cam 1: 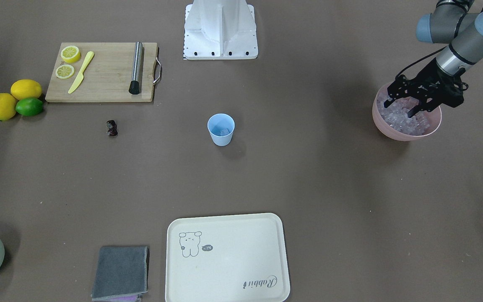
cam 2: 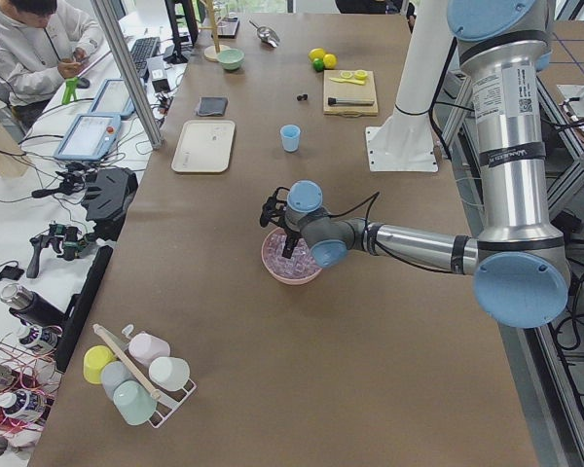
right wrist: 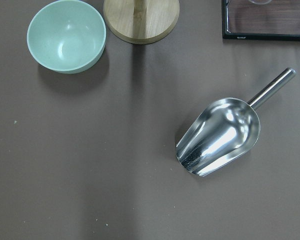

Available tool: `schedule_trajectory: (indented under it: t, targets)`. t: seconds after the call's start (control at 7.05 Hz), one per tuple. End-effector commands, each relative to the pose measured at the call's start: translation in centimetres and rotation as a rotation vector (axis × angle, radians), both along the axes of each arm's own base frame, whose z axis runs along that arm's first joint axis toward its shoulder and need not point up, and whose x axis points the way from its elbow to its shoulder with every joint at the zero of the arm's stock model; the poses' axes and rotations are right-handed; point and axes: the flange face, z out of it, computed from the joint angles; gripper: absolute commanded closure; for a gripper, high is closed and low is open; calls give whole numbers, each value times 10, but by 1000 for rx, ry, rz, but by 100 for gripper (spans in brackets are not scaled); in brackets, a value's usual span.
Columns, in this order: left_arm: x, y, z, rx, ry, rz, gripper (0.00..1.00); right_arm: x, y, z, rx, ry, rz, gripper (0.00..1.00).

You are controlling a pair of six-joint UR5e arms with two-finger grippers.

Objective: Put ice and cherries in cup
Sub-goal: 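Lower the left gripper into the ice and grasp a third cube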

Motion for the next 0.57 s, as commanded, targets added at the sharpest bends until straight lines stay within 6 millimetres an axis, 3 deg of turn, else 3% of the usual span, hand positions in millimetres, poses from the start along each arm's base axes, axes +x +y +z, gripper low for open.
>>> schedule_trajectory:
  t: [0.0,0.43]
  targets:
    - [1,-1,4,0,0,2,20,0,0,0,1,0,0,0]
    - [2,-2,5,-1,-1,2,25,0,0,0,1,-1,0,0]
